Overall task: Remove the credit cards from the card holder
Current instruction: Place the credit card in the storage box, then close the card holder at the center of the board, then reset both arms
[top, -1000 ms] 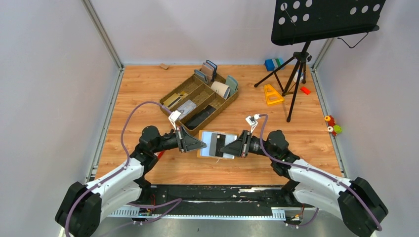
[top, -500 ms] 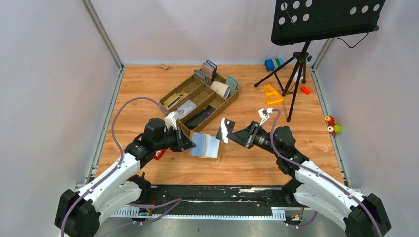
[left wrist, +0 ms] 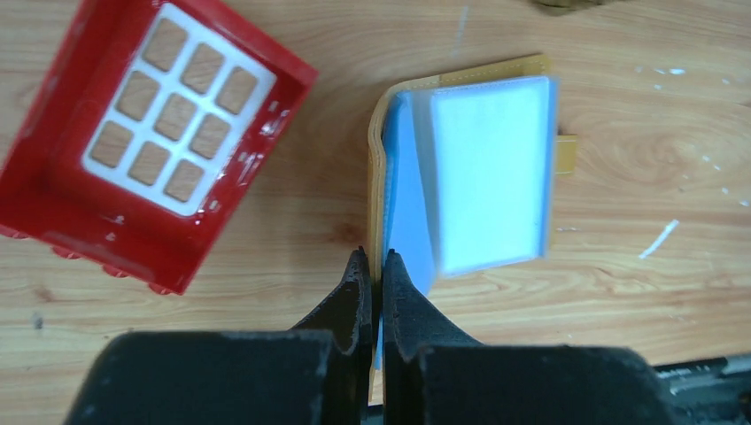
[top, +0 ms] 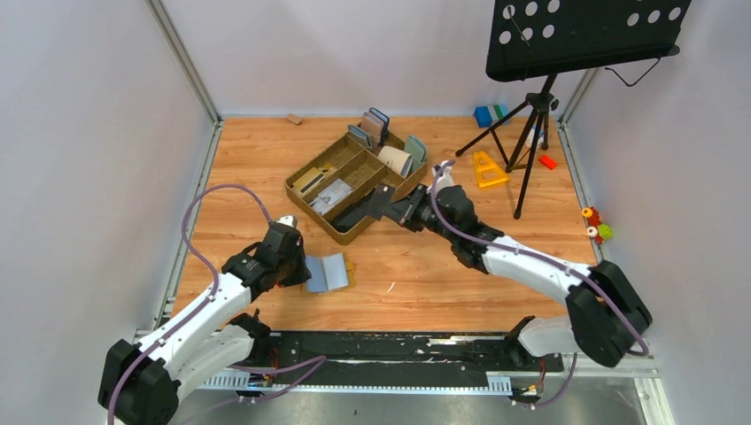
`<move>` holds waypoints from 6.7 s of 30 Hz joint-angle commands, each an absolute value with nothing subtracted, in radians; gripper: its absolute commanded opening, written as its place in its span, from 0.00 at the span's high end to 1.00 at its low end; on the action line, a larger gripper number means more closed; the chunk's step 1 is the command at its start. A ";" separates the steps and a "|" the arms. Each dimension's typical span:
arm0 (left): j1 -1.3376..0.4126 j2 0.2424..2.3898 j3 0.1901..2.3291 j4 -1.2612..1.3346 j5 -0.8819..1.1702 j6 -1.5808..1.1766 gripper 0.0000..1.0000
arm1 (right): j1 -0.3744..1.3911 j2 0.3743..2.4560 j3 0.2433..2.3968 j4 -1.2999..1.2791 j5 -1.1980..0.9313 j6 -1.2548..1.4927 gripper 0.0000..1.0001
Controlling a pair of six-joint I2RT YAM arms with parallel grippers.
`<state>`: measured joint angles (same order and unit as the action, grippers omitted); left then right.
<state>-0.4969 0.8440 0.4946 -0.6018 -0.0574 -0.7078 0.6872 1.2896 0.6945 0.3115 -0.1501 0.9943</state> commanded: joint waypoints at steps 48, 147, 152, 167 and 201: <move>-0.606 1.122 0.529 -0.410 0.148 -0.587 0.97 | 0.871 1.307 0.577 0.169 -0.116 0.818 0.32; -0.704 1.079 0.616 -0.268 0.306 -0.640 1.00 | 0.896 1.659 0.802 0.090 -0.269 0.593 1.00; -0.704 1.156 0.580 -0.178 0.346 -0.628 1.00 | 0.855 1.747 0.756 0.225 -0.348 0.629 1.00; -0.704 1.276 0.524 -0.086 0.230 -0.580 1.00 | 0.820 1.520 0.770 0.042 -0.309 0.547 1.00; -0.704 0.721 0.615 -0.309 -0.462 -0.419 0.02 | 0.695 0.763 0.573 -0.033 0.407 0.162 0.05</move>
